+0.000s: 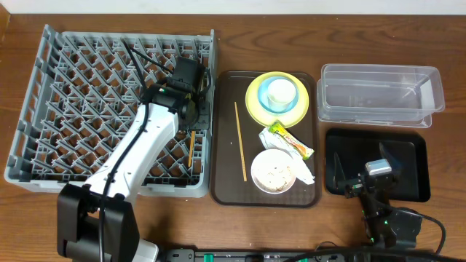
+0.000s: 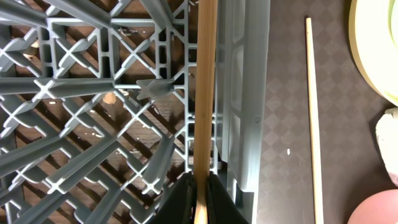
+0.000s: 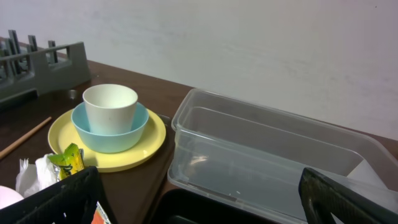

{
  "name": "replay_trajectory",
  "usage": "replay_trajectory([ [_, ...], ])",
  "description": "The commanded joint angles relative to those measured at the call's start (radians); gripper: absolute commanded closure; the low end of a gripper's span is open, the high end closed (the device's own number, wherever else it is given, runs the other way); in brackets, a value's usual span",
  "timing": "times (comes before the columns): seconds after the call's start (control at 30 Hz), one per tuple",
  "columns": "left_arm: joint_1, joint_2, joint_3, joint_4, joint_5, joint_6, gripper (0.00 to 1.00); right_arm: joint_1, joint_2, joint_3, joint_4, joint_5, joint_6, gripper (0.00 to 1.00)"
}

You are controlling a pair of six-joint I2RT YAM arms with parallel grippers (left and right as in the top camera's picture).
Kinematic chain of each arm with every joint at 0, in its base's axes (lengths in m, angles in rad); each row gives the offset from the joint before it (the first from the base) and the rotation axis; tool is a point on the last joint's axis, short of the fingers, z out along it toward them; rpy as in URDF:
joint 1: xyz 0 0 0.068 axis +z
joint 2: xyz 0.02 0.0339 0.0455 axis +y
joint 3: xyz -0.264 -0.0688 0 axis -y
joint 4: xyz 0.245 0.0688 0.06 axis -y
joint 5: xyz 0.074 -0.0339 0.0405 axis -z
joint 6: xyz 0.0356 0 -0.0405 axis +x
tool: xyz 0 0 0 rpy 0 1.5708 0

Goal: Sort waste into correct bins and load items into the dishwasher
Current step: 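Carry the chopstick left and lower it into the dish rack, then reach the left gripper back to grasp the second chopstick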

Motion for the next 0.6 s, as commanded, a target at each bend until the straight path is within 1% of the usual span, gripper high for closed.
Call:
replay_trajectory([
  [0.0, 0.006, 0.013, 0.005, 0.008, 0.006, 0.013, 0.91, 0.008, -0.005, -0.002, -0.005, 0.003, 0.014, 0.01],
  [0.17, 0.006, 0.013, 0.004, 0.021, 0.006, 0.009, 0.91, 0.008, -0.005, -0.002, -0.004, 0.003, 0.014, 0.01],
  [0.23, 0.006, 0.013, 0.004, 0.019, 0.006, 0.009, 0.83, 0.008, -0.005, -0.002, -0.004, 0.003, 0.014, 0.01],
  [0.27, 0.006, 0.013, 0.004, 0.019, 0.006, 0.009, 0.77, 0.008, -0.005, -0.002, -0.005, 0.003, 0.014, 0.01],
  [0.3, 0.006, 0.013, 0.004, 0.02, 0.006, 0.009, 0.76, 0.008, -0.005, -0.002, -0.005, 0.003, 0.014, 0.01],
  [0.57, 0.006, 0.005, 0.012, 0.021, 0.019, -0.006, 0.77, 0.008, -0.005, -0.002, -0.005, 0.003, 0.014, 0.01],
])
